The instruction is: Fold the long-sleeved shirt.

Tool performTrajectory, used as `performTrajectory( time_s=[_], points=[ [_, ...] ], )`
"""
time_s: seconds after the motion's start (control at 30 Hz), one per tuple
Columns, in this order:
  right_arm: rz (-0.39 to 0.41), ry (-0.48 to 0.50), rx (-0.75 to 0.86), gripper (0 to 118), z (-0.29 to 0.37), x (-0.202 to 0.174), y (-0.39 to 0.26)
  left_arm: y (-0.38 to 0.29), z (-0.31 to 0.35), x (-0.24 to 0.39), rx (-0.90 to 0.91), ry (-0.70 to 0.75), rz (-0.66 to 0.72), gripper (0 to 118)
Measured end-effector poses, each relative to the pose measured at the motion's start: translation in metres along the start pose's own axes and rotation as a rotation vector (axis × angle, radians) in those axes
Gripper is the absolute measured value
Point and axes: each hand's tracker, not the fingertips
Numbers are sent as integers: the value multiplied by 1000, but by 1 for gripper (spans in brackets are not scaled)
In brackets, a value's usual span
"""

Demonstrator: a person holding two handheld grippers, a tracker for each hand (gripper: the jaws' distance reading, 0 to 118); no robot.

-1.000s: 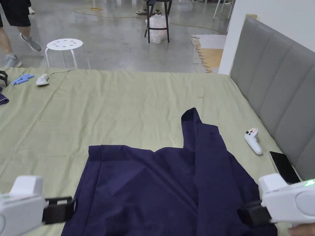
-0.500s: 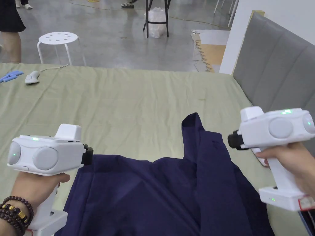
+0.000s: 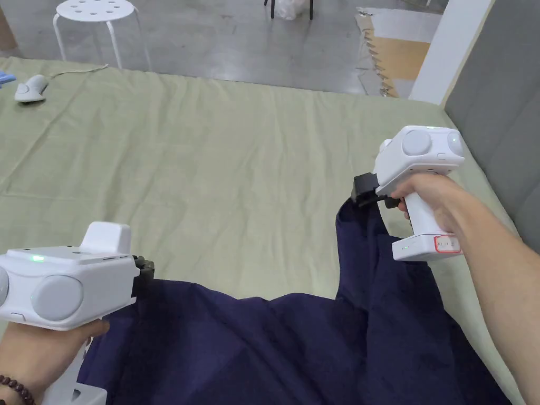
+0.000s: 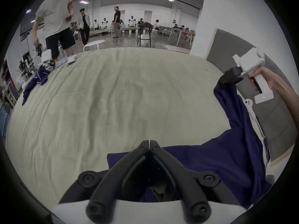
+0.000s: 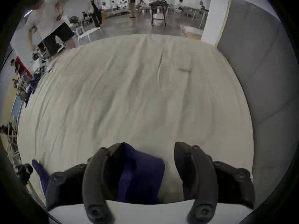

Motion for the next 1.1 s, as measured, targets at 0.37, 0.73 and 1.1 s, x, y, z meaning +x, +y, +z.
performTrajectory(
  time_s=[0.37, 0.73, 1.1],
  points=[
    [92, 39, 205, 1, 135, -3, -56, -18, 40, 0, 19, -16, 8, 4],
    [74, -83, 338, 1, 255, -27, -307, -69, 116, 2, 56, -50, 19, 4],
    [17, -90, 37, 1, 142, -46, -420, -101, 149, 8, 37, -68, 10, 4]
  ],
)
